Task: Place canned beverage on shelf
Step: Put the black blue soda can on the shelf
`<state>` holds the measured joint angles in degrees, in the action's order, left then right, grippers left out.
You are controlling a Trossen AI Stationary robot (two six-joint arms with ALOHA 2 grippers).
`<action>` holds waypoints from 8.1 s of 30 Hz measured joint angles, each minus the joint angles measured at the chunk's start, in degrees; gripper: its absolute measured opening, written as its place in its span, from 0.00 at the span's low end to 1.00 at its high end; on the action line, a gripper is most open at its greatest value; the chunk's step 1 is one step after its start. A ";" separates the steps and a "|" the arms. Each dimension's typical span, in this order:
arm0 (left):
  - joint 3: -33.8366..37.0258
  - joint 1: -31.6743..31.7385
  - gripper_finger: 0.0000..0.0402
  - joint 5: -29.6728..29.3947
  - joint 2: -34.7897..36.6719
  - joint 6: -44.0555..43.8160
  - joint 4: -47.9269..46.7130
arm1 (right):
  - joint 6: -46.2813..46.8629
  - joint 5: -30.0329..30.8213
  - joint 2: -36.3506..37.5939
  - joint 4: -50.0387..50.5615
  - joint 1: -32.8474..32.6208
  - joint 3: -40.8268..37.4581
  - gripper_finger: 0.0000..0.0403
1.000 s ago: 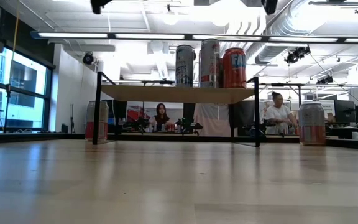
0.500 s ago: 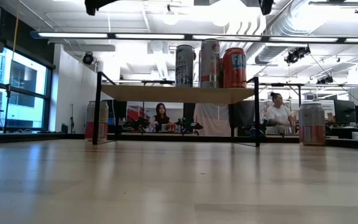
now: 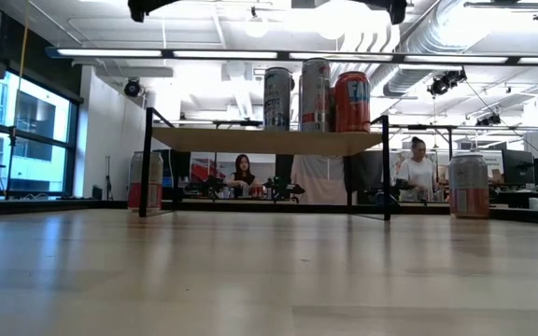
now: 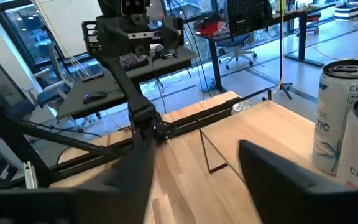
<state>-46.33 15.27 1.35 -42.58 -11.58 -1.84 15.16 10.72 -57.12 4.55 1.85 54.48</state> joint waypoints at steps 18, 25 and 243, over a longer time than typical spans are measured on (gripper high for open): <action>7.11 -1.75 0.04 10.09 3.72 0.00 -0.94 | -5.16 0.03 -1.01 -1.53 0.00 0.00 0.77; 9.29 -1.75 0.01 8.78 6.03 -3.26 -0.45 | 0.02 -0.47 -1.01 2.52 -0.04 2.02 0.77; -28.93 0.11 0.46 15.56 -31.37 10.78 -39.94 | -0.59 10.84 -23.74 47.91 -4.72 40.13 0.84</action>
<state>-75.26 15.38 16.91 -73.95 -0.79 -41.79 14.57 21.56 -80.86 52.47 -2.87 94.61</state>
